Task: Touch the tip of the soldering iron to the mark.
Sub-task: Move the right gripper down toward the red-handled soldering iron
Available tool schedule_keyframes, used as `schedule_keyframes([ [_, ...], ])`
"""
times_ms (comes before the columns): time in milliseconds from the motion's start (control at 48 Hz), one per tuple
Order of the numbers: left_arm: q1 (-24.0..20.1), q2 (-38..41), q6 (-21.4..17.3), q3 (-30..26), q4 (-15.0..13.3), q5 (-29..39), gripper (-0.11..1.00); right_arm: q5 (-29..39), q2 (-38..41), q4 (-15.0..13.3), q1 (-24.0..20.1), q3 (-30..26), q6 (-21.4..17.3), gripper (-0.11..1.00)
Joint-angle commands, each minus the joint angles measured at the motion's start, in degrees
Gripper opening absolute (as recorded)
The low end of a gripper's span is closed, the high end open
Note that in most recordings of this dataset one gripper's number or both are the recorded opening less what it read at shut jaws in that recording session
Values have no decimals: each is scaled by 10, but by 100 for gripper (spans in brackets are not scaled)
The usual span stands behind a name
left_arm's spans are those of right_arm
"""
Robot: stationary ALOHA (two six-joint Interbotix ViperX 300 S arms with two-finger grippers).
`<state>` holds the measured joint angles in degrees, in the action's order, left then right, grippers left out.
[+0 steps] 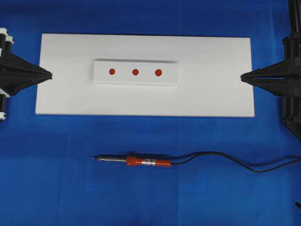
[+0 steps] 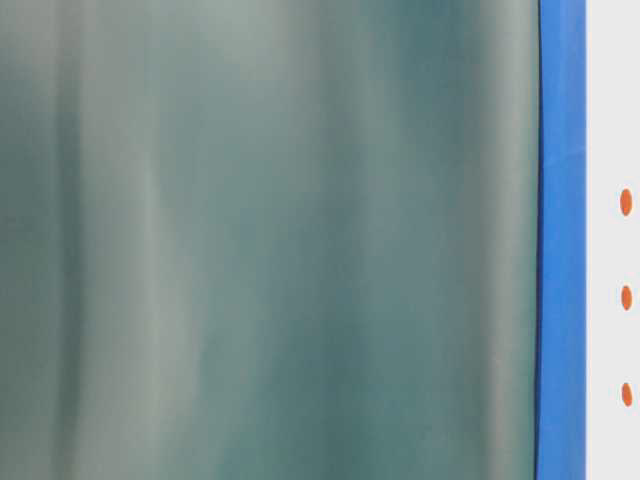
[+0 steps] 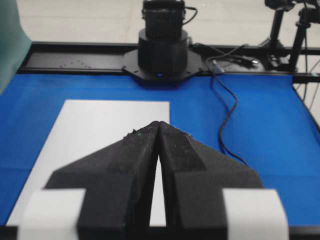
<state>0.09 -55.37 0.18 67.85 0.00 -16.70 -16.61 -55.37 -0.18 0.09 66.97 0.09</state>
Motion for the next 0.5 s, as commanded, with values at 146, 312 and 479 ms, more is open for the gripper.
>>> schedule_keyframes([
  [146,4,3,1,-10,1,-1,0,43,52,4,-36,-52,-21,-6],
  [312,4,3,0,-8,1,-1,0,90,135,4,-51,-106,-47,-6],
  [479,4,3,1,-7,1,0,0,100,221,4,-51,-143,-91,8],
])
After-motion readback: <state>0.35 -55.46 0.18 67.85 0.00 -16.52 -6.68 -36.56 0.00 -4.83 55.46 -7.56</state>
